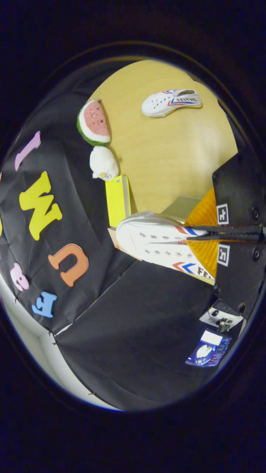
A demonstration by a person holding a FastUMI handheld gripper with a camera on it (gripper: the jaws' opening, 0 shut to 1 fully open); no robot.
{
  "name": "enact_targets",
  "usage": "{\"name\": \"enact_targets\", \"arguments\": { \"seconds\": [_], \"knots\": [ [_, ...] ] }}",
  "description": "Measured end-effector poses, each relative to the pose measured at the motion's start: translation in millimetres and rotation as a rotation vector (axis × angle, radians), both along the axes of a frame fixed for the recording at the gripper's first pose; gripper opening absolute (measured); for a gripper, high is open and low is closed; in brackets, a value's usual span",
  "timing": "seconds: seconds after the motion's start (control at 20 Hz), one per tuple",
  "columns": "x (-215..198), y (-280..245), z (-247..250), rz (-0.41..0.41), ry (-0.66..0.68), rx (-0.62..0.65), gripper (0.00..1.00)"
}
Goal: Open the storage box then place both shoes into the box .Put the left shoe in first, then the right shoe, with the right side of both shoes facing outward in a uniform manner.
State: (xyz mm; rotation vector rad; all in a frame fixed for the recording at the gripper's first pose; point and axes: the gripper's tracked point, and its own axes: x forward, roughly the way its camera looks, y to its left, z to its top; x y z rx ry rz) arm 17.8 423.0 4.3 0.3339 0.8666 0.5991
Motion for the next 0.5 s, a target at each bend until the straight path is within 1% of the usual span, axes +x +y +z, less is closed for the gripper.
{"name": "enact_targets", "arguments": {
  "seconds": [0.1, 0.25, 0.4, 0.5],
  "knots": [
    [-6.4, 34.3, -4.6, 0.004, 0.020, 0.003, 0.05],
    [-15.6, 72.5, -31.2, -0.002, 0.053, -0.037, 0.05],
    [-22.4, 101.4, -66.2, -0.019, 0.107, -0.048, 0.05],
    [-24.0, 108.9, -86.4, -0.038, 0.149, -0.066, 0.05]
  ]
}}
